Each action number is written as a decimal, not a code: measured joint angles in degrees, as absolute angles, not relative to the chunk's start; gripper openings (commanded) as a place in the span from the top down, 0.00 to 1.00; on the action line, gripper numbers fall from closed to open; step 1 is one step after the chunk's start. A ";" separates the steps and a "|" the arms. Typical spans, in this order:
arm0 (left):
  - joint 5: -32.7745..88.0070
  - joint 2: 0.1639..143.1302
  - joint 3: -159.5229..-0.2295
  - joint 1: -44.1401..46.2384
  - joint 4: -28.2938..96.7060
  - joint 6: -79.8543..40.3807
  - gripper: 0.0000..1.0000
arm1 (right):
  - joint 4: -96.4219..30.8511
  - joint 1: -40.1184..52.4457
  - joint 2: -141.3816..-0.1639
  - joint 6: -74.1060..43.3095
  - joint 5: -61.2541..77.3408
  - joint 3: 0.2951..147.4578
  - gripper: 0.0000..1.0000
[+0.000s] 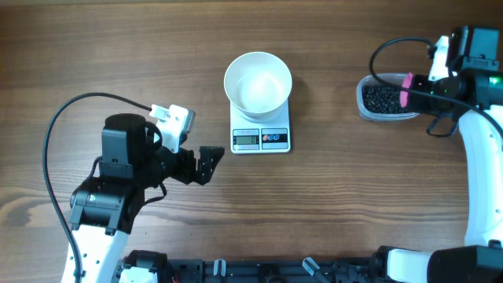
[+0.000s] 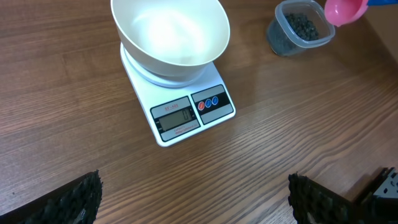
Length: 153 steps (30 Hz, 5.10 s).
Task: Scoop item into bowl and weigh 150g on scale
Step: 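Lower the pink scoop into the bean tub with the right gripper, then scoop black beans from the tub with the right gripper, then carry the filled scoop left over the white bowl, then tip the scoop to pour beans into the bowl, return right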
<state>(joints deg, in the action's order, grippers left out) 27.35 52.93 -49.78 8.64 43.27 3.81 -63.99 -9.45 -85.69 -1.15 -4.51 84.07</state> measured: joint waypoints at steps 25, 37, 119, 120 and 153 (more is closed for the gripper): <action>27.35 52.93 -49.78 8.64 43.27 3.81 0.00 | -56.36 -12.58 -88.66 1.52 1.69 75.53 0.96; 27.35 52.93 -49.78 8.64 43.27 3.81 0.00 | -53.28 -12.60 -88.66 2.90 10.07 70.74 0.96; 27.35 52.93 -49.78 8.64 43.27 3.81 0.00 | -50.33 -37.56 -88.95 -7.55 66.32 62.96 0.96; 27.35 52.93 -49.78 8.64 43.27 3.81 0.00 | -50.33 -37.56 -88.95 -7.55 67.37 62.96 0.96; 27.38 52.93 -49.78 8.64 43.27 3.81 0.00 | -21.82 14.87 -89.03 -18.59 37.04 62.72 0.96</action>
